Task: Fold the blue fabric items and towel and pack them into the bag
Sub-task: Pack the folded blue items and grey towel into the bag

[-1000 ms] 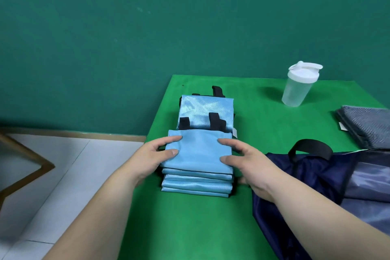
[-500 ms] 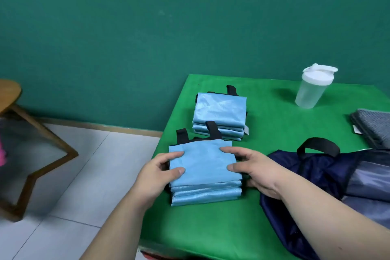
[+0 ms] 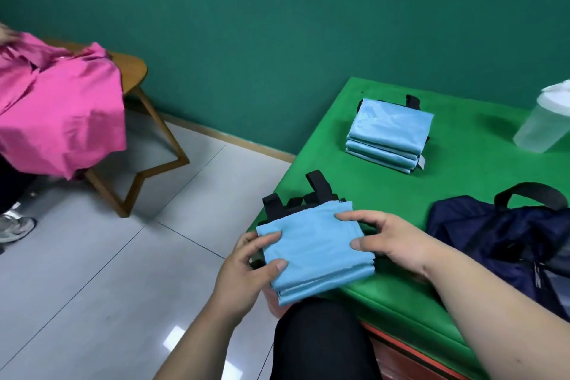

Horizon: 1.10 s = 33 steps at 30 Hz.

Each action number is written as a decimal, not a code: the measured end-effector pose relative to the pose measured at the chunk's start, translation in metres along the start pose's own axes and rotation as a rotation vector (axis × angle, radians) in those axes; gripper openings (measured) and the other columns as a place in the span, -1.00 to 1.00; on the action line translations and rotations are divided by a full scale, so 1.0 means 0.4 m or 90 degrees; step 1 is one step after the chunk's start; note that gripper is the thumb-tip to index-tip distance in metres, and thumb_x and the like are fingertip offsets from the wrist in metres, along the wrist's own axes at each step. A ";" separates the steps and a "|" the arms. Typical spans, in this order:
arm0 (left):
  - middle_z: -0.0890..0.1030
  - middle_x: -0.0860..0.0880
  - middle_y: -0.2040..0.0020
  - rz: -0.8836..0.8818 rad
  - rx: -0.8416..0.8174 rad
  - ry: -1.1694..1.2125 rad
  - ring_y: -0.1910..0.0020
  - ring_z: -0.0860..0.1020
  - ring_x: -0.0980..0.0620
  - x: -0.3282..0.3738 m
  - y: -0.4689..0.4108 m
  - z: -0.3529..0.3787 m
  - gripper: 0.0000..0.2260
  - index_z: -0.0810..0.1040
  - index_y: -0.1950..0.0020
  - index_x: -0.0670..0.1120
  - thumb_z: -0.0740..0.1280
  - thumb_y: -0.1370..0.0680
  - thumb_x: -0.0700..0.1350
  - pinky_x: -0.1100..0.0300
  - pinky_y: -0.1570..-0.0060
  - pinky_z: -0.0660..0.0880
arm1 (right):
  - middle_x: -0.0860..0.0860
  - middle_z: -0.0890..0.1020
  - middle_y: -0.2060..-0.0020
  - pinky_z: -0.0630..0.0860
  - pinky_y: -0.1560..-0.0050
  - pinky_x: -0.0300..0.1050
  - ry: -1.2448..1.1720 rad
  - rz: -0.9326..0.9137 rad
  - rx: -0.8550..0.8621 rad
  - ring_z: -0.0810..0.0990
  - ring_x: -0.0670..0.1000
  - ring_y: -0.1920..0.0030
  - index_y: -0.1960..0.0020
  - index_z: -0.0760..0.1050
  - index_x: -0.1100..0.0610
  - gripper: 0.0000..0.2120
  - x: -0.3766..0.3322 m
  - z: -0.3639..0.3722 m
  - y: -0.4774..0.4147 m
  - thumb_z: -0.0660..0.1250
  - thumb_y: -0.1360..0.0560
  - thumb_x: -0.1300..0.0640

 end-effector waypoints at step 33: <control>0.42 0.12 -0.36 -0.073 -0.159 0.054 -0.34 0.48 -0.01 -0.081 -0.020 0.007 -0.41 0.54 -0.33 0.24 0.57 -0.32 0.19 0.00 -0.34 0.45 | -0.09 0.60 -0.29 0.33 -0.47 0.05 0.026 0.018 -0.100 0.59 -0.03 -0.24 -0.27 0.57 -0.23 -0.48 -0.009 0.016 -0.022 0.54 -0.38 0.14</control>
Point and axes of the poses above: each hand's wrist, its own y-axis away from the middle knuckle, its own z-axis out of the palm, x = y × z, the point moved 10 cm from there along -y, towards the middle knuckle
